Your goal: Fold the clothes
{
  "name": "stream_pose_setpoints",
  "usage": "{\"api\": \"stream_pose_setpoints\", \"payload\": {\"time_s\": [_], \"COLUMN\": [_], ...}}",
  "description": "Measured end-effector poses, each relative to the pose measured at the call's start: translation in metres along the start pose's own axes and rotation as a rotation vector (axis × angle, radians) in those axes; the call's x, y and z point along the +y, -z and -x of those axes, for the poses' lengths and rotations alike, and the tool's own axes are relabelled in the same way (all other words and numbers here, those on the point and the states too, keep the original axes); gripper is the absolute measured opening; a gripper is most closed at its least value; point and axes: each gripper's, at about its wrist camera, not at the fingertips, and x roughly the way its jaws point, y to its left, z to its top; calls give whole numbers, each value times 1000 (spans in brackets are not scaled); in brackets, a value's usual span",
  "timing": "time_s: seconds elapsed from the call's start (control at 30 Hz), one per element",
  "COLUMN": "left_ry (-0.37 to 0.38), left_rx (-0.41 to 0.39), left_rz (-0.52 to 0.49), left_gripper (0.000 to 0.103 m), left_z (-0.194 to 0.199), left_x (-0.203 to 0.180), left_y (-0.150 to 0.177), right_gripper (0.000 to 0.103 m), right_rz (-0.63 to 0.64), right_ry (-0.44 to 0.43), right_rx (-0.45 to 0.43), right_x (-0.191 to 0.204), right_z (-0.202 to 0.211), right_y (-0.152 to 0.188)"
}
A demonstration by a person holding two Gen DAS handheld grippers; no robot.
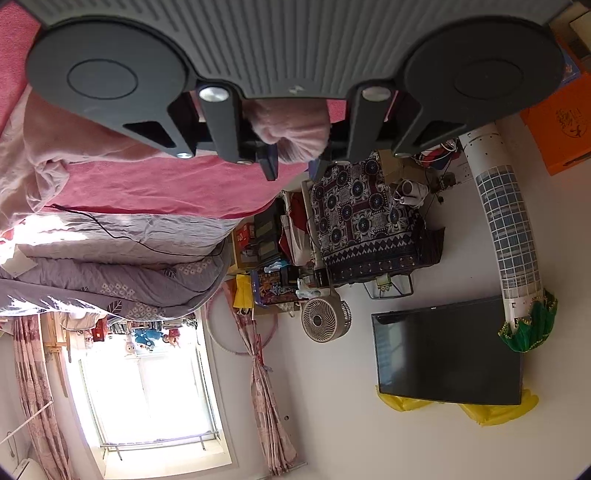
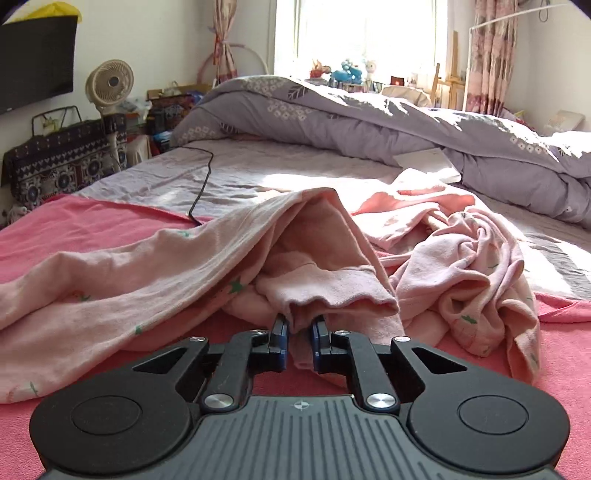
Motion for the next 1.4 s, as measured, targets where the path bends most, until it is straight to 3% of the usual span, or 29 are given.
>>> {"api": "stream_pose_setpoints", "payload": {"time_s": [0.13,0.27,0.4,0.5,0.57,0.67,0.77,0.8,0.83,0.87,0.93,1.0,1.1,1.23,1.33,1.4], "left_ry": [14,15,0,5,14,25,31,30,28,27,28,33,52,115,125,103], "left_rx": [-8,-6,17,15,5,-5,4,8,10,10,9,8,16,21,14,11], "left_rz": [17,25,53,47,40,39,44,48,51,51,53,60,81,100,69,29], "left_gripper": [26,27,27,28,30,30,30,30,30,30,30,30,30,31,29,29], "left_z": [1,3,2,6,11,14,10,8,6,5,3,0,-1,6,15,20], "left_x": [-1,-3,-3,-1,3,10,15,16,17,18,20,21,20,13,-1,-10], "left_y": [-3,-5,-8,-8,-7,-3,1,3,5,6,9,8,7,5,7,8], "right_gripper": [4,6,12,27,45,60,68,66,43,6,7,7,7,7,7,8], "right_rz": [-3,51,217,288,209,-102,-266,-307,-347,-383,-413,-310,-180,-90,-37,0], "right_ry": [77,52,4,-48,-149,-263,-212,-184,-156,-138,-155,-159,-134,-37,16,63], "right_rx": [-112,-129,-70,-36,-1,30,56,67,77,85,76,-9,-137,-267,-233,-141], "right_x": [-35,-69,-40,10,37,47,48,49,49,49,44,40,26,-14,-45,-59], "right_z": [66,119,112,82,59,22,-19,-33,-47,-57,-53,-25,44,149,215,242], "right_y": [-3,7,24,33,29,7,-13,-19,-24,-29,-30,-33,-33,-6,37,71]}}
